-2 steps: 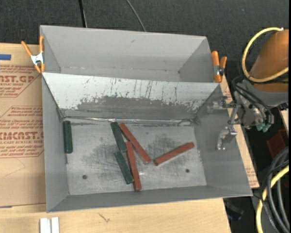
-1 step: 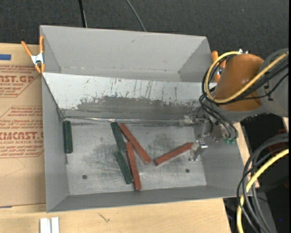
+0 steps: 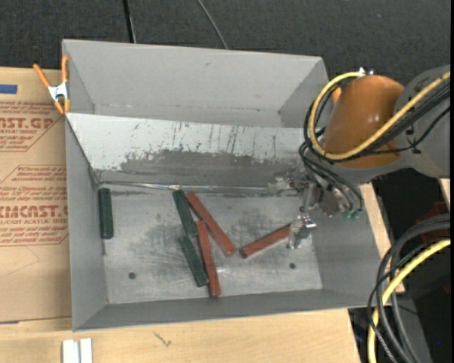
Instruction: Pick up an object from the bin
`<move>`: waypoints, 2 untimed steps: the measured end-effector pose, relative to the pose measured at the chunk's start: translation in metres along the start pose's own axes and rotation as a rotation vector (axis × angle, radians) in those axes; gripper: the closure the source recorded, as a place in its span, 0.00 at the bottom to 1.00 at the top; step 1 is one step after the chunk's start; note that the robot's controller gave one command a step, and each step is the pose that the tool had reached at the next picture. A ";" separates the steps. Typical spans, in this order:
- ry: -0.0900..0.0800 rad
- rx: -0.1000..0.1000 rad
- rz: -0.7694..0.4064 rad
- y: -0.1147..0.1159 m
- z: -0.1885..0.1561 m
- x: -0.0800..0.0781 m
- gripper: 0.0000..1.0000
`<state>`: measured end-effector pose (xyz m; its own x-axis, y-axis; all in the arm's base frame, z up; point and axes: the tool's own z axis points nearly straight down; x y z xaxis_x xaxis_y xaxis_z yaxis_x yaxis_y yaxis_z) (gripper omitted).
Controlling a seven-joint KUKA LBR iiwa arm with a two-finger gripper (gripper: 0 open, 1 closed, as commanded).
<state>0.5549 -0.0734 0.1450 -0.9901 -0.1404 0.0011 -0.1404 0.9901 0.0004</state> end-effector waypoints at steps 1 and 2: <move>-0.005 0.001 -0.019 0.006 -0.021 0.000 0.00; -0.006 0.002 -0.049 0.013 0.062 0.009 0.00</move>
Offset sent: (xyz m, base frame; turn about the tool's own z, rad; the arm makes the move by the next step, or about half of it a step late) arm -0.0143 0.0133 -0.0750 -0.0573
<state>0.5443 -0.0618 0.0834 -0.9820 -0.1889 -0.0053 -0.1889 0.9820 -0.0016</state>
